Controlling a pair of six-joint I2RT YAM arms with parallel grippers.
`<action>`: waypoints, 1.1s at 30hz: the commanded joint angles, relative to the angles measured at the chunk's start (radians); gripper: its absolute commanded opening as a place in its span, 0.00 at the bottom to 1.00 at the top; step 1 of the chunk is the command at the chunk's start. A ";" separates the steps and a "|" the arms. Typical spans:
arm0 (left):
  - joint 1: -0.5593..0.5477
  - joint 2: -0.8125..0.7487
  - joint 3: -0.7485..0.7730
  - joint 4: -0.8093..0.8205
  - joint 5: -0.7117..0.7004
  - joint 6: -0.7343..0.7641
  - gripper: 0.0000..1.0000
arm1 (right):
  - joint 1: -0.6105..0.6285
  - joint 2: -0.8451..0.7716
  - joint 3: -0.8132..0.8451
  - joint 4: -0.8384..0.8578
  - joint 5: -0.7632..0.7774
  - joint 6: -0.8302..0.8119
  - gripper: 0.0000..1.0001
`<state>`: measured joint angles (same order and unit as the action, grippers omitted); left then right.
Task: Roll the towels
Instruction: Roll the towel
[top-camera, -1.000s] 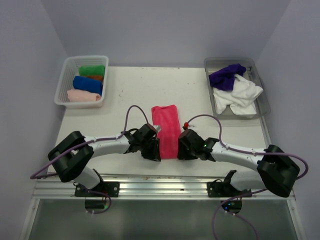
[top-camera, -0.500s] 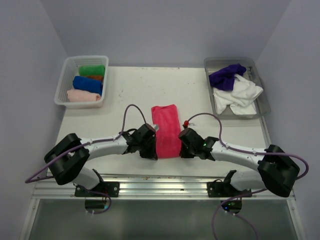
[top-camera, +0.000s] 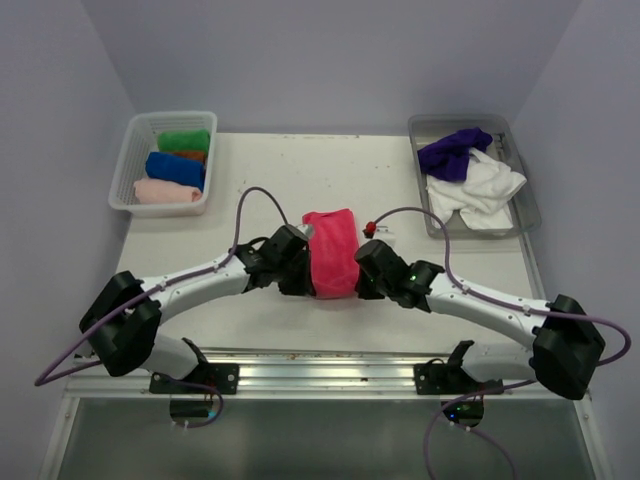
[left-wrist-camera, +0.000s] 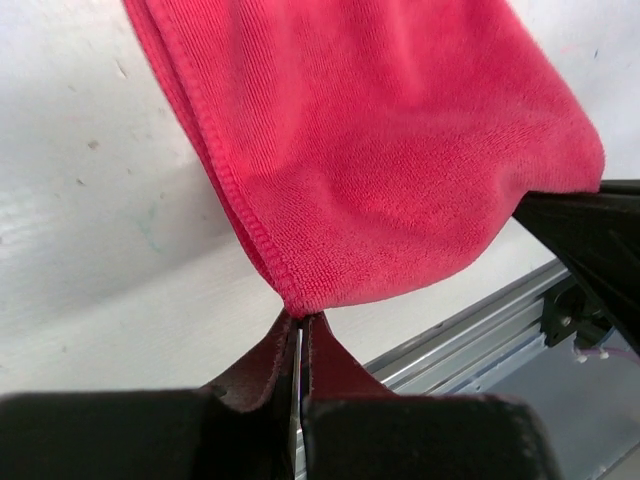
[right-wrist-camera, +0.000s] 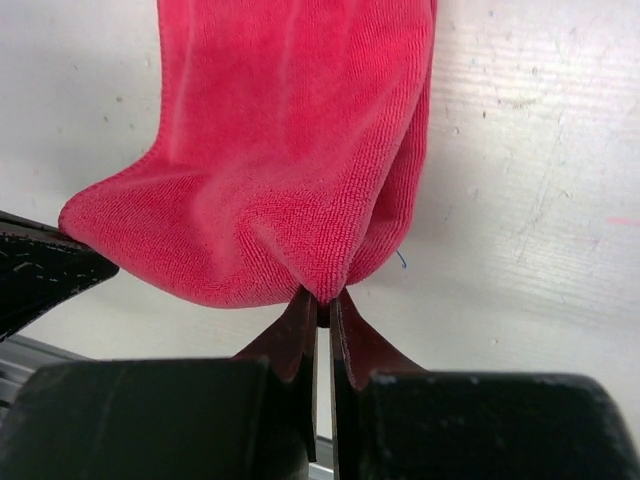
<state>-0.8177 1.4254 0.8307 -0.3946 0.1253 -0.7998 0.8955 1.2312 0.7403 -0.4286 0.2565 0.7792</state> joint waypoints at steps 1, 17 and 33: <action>0.055 -0.014 0.073 -0.035 -0.004 0.048 0.00 | -0.013 0.052 0.079 -0.004 0.067 -0.049 0.00; 0.207 0.247 0.228 0.004 0.016 0.136 0.00 | -0.165 0.307 0.229 0.099 0.001 -0.169 0.00; 0.196 0.015 0.108 0.092 0.081 0.034 0.31 | -0.213 0.396 0.281 0.087 -0.033 -0.138 0.28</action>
<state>-0.6113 1.4540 0.9928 -0.4171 0.1143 -0.7273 0.6922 1.6295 0.9810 -0.3504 0.2176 0.6407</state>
